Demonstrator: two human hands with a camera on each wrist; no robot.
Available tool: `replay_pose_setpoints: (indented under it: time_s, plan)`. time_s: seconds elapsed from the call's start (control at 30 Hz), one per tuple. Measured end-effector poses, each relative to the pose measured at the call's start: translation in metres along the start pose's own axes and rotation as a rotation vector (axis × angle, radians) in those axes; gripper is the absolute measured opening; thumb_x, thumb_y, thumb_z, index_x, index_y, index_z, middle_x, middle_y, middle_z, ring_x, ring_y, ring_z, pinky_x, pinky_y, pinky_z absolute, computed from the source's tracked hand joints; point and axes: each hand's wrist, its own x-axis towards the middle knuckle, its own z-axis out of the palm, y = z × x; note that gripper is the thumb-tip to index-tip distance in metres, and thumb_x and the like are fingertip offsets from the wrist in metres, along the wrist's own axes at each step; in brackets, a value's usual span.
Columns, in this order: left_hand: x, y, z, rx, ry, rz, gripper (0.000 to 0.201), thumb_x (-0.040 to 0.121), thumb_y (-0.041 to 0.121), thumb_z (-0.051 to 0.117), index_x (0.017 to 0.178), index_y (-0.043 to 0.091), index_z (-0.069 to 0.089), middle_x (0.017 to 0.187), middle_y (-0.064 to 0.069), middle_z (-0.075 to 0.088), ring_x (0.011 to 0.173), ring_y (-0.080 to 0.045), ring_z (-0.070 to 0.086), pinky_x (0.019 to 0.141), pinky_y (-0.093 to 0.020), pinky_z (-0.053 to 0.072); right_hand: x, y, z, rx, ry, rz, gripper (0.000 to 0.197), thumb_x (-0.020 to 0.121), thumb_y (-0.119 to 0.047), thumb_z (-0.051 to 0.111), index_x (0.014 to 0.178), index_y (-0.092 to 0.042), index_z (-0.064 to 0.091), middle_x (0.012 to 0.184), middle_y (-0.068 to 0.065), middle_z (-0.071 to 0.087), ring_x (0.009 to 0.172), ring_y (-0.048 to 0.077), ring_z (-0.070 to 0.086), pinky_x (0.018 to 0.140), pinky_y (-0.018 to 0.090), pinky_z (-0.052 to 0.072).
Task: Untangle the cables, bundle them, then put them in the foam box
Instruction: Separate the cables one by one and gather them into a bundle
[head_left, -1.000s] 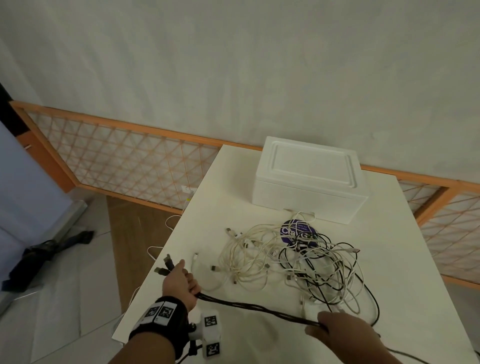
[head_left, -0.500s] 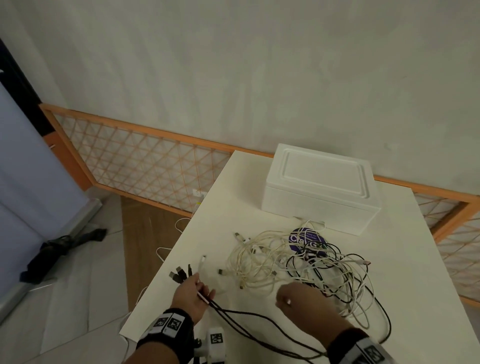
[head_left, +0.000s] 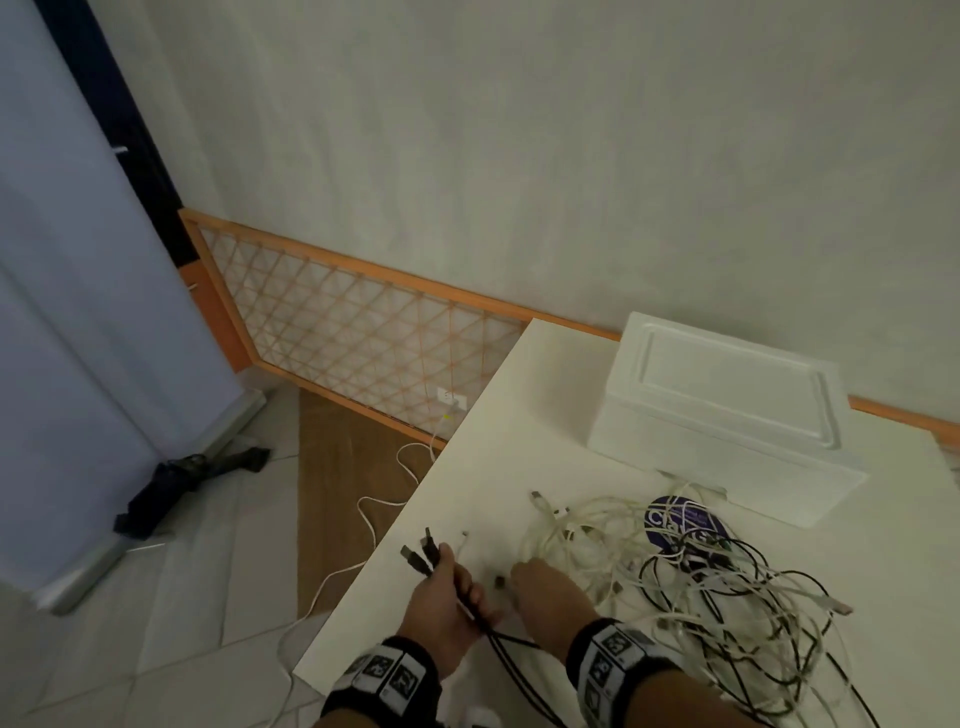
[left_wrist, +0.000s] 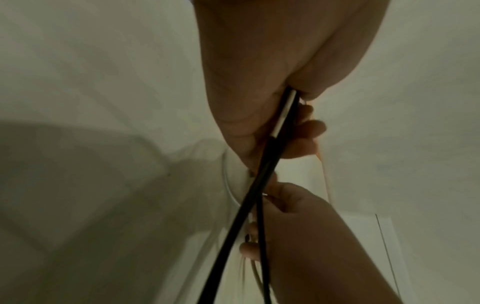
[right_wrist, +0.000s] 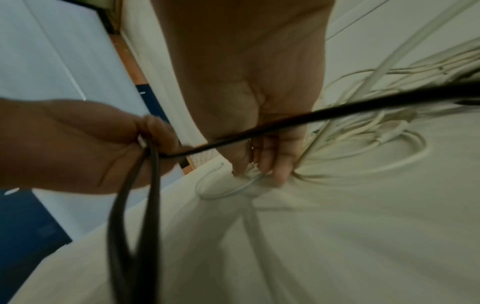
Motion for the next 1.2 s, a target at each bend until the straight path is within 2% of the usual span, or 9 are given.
replay_pose_setpoints:
  time_s: [0.2, 0.37, 0.53, 0.63, 0.77, 0.87, 1.0, 1.13, 1.2]
  plan:
    - [0.014, 0.008, 0.000, 0.141, -0.121, 0.065, 0.049, 0.099, 0.043, 0.040, 0.063, 0.010, 0.045, 0.056, -0.007, 0.042, 0.045, -0.019, 0.037, 0.054, -0.030, 0.036, 0.000, 0.003, -0.019, 0.292, 0.136, 0.153, 0.016, 0.096, -0.029, 0.043, 0.098, -0.019, 0.056, 0.096, 0.001, 0.056, 0.096, 0.022, 0.058, 0.076, 0.031, 0.044]
    - [0.021, 0.004, 0.018, 0.300, -0.263, 0.226, 0.033, 0.101, 0.025, 0.041, 0.100, 0.002, 0.066, 0.099, -0.012, 0.070, 0.088, -0.024, 0.063, 0.080, -0.034, 0.049, -0.011, 0.003, -0.059, 0.728, 0.375, 0.167, 0.016, 0.086, -0.031, 0.065, 0.075, -0.026, 0.055, 0.067, -0.007, 0.060, 0.059, 0.007, 0.053, 0.055, 0.019, 0.040]
    - [0.020, -0.010, 0.049, 0.335, -0.427, 0.177, 0.023, 0.097, 0.013, 0.048, 0.114, 0.009, 0.063, 0.110, -0.011, 0.068, 0.102, -0.023, 0.062, 0.098, -0.036, 0.045, -0.015, 0.011, -0.079, 0.861, 0.539, 0.210, 0.022, 0.084, -0.028, 0.069, 0.068, -0.022, 0.056, 0.062, -0.009, 0.058, 0.057, 0.003, 0.051, 0.052, 0.013, 0.036]
    - [0.018, -0.018, 0.061, 0.351, -0.493, 0.193, 0.031, 0.097, 0.023, 0.048, 0.122, 0.010, 0.060, 0.121, -0.013, 0.066, 0.114, -0.029, 0.059, 0.107, -0.041, 0.041, -0.021, 0.015, -0.081, 0.891, 0.565, 0.219, 0.021, 0.086, -0.024, 0.066, 0.066, -0.022, 0.059, 0.061, -0.009, 0.060, 0.058, 0.002, 0.054, 0.051, 0.011, 0.038]
    - [0.024, -0.021, 0.068, 0.217, -0.413, 0.238, 0.034, 0.100, 0.022, 0.042, 0.126, 0.007, 0.057, 0.124, -0.015, 0.064, 0.122, -0.028, 0.056, 0.112, -0.044, 0.036, -0.031, 0.012, -0.082, 0.966, 0.438, 0.077, 0.020, 0.090, -0.015, 0.055, 0.085, -0.027, 0.070, 0.082, -0.010, 0.070, 0.082, 0.005, 0.064, 0.076, 0.016, 0.046]
    - [0.023, -0.021, 0.069, 0.156, -0.304, 0.303, 0.030, 0.101, 0.020, 0.041, 0.111, 0.004, 0.063, 0.113, -0.016, 0.069, 0.108, -0.027, 0.065, 0.102, -0.042, 0.045, -0.045, 0.014, -0.077, 0.896, 0.322, 0.005, 0.034, 0.085, -0.010, 0.058, 0.106, -0.036, 0.061, 0.088, -0.011, 0.068, 0.088, 0.008, 0.063, 0.082, 0.016, 0.046]
    - [0.019, -0.017, 0.070, 0.092, -0.135, 0.343, 0.030, 0.101, 0.023, 0.043, 0.077, 0.007, 0.053, 0.074, -0.016, 0.068, 0.071, -0.025, 0.067, 0.077, -0.039, 0.051, -0.052, 0.028, -0.070, 0.386, 0.378, -0.009, 0.049, 0.080, -0.013, 0.051, 0.119, -0.042, 0.043, 0.085, -0.014, 0.062, 0.084, 0.007, 0.060, 0.089, 0.031, 0.044]
    - [0.017, 0.011, 0.062, -0.159, -0.081, 0.351, 0.033, 0.102, 0.028, 0.042, 0.072, 0.015, 0.045, 0.051, 0.001, 0.039, 0.045, -0.014, 0.041, 0.057, -0.031, 0.053, -0.054, 0.057, -0.072, 0.070, 0.315, 0.071, 0.041, 0.084, -0.019, 0.047, 0.123, -0.033, 0.046, 0.104, -0.007, 0.067, 0.104, 0.017, 0.060, 0.099, 0.034, 0.036]
    - [0.017, 0.031, 0.054, -0.205, -0.060, 0.371, 0.035, 0.102, 0.031, 0.041, 0.070, 0.018, 0.042, 0.052, 0.004, 0.030, 0.042, -0.011, 0.029, 0.043, -0.023, 0.035, -0.060, 0.076, -0.069, 0.064, 0.238, 0.150, 0.031, 0.087, -0.021, 0.047, 0.114, -0.032, 0.056, 0.107, -0.008, 0.066, 0.107, 0.017, 0.058, 0.097, 0.033, 0.038]
